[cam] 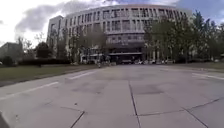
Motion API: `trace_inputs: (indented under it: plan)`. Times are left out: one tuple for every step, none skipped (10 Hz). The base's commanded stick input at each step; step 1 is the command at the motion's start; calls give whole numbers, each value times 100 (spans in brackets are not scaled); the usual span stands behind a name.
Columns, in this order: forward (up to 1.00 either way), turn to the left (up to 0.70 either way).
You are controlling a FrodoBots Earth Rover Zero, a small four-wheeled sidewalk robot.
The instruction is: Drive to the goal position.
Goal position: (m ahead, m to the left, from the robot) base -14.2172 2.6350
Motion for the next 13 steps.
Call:
trace_inputs:
  plan:
    - [70,1]
    - [70,1]
    - [70,1]
    - [70,1]
    - [70,1]
    - [70,1]
    - [70,1]
    - [70,1]
    - [70,1]
    - [70,1]
    - [70,1]
    - [70,1]
    - [70,1]
